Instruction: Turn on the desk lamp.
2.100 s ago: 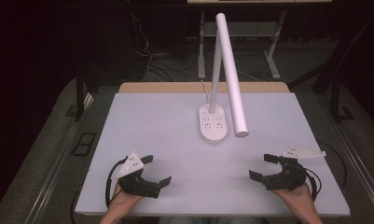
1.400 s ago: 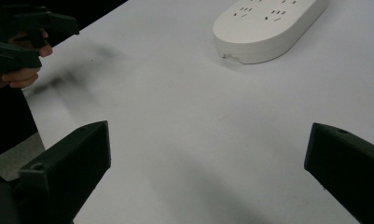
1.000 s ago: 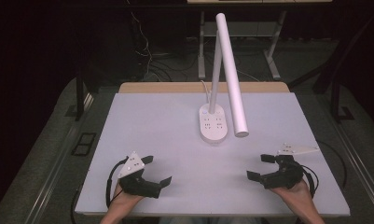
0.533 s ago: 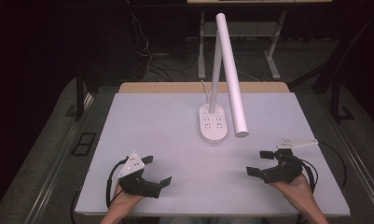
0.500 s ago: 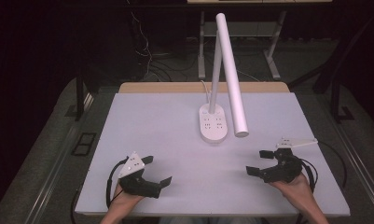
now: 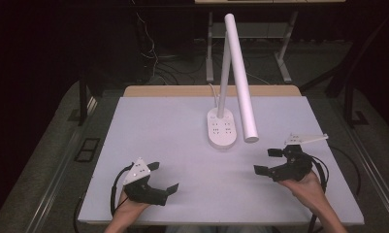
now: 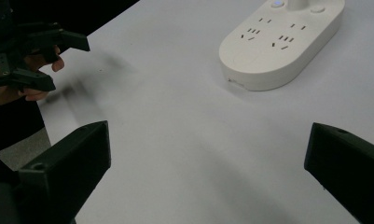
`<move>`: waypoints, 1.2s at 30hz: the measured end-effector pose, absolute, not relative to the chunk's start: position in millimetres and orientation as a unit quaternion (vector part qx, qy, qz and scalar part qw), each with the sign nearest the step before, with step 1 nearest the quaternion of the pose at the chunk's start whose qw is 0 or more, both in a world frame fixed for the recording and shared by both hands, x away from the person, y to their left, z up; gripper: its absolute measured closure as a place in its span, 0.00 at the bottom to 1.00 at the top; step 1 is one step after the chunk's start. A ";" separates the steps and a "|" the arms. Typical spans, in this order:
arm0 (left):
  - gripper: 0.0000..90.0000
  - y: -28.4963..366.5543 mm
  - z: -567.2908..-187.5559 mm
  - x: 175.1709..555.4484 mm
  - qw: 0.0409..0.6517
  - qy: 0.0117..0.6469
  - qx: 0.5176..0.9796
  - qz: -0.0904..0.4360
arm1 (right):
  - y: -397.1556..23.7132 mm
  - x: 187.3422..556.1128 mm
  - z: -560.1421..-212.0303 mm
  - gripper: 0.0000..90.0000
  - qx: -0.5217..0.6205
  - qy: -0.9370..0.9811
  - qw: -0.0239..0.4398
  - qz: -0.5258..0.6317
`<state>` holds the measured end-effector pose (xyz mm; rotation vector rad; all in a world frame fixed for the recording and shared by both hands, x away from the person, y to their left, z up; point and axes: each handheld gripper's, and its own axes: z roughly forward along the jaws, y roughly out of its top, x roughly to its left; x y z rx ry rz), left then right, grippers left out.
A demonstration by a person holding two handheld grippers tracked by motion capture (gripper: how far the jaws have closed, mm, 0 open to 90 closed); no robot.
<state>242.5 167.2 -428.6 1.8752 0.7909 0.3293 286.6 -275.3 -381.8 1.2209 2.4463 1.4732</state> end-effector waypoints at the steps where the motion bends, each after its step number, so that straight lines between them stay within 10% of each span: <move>1: 0.00 167.3 -428.6 242.6 0.514 0.328 0.780 0.137 | -274.8 288.2 -380.6 0.00 0.393 0.788 0.018 0.473; 36: 0.00 166.6 -428.9 243.3 0.515 0.327 0.781 0.135 | -253.4 336.1 -359.7 0.00 0.380 0.807 0.014 0.451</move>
